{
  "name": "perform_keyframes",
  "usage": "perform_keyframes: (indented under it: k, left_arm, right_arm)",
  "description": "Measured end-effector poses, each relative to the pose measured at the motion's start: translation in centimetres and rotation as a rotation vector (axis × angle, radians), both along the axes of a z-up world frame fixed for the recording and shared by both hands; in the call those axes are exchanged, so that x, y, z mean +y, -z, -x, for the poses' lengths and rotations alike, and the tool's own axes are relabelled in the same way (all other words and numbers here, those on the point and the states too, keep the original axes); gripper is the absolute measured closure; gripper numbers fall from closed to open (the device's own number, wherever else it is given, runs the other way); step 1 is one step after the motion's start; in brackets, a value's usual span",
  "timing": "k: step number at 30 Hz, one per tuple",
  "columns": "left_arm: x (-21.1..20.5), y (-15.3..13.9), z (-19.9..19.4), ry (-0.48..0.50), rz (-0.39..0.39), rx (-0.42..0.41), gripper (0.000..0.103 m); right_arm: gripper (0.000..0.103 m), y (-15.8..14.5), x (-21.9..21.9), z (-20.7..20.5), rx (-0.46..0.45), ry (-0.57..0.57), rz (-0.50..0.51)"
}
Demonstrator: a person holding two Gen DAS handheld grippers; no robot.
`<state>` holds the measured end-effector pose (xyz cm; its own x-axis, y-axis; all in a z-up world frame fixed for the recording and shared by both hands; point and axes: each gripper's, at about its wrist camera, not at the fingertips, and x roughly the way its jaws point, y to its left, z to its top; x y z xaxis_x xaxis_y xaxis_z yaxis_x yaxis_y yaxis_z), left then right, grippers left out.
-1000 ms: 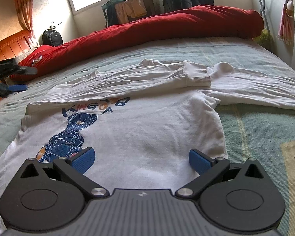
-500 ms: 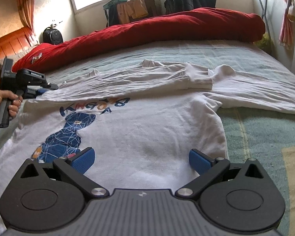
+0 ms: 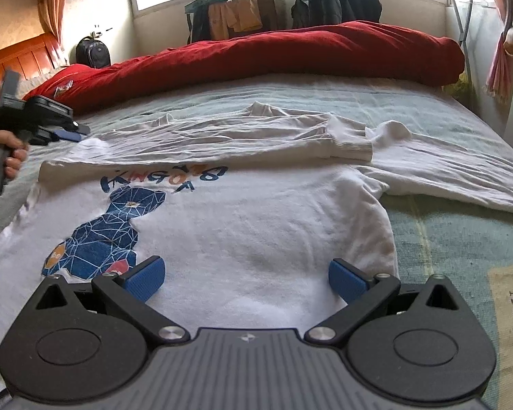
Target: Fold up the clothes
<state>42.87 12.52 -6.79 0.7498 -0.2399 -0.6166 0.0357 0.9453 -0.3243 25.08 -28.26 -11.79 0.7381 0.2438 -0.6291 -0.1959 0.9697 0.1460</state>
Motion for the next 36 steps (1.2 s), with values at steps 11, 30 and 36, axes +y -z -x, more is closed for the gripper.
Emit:
perform_keyframes:
  k: [11,30,36]
  left_arm:
    - [-2.5,4.2,6.6,0.121,-0.238,0.029,0.048]
    - [-4.8,2.3,5.6,0.062,-0.19,0.1,0.033]
    - [-3.1,-1.0,4.6,0.039,-0.007,0.017,0.027]
  right_arm:
    - [0.0,-0.1,-0.3,0.2,0.008,0.004,-0.029]
    - [0.0,-0.4,-0.7,0.5,0.015,-0.007,-0.077]
    - [0.0,-0.4,-0.8,0.7,0.015,-0.014,-0.101]
